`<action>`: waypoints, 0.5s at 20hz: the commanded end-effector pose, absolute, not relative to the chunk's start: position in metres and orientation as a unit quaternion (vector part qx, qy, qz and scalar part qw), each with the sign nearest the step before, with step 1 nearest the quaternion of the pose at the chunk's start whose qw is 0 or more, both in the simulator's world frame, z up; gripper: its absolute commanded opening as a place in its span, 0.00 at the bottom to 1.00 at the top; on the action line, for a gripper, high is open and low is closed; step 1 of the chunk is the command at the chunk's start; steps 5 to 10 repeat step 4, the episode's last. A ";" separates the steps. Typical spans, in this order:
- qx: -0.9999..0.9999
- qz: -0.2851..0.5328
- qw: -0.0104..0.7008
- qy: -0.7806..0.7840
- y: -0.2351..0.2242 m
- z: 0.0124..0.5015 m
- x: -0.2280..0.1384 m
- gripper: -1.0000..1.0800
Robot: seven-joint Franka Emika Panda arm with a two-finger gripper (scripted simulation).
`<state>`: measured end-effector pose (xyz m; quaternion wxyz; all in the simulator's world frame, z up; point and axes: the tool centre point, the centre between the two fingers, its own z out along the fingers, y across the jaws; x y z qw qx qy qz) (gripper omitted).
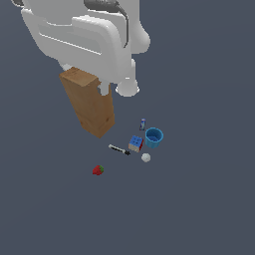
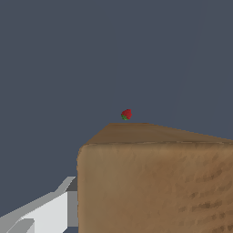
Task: Pick up a designated object from a clutter of objects.
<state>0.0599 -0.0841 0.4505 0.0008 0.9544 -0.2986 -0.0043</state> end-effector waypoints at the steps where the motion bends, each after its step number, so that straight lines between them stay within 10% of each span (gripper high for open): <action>1: 0.954 0.000 0.000 -0.298 -0.086 0.461 0.059 0.00; 10: 0.954 0.000 0.000 -0.298 -0.086 0.463 0.059 0.00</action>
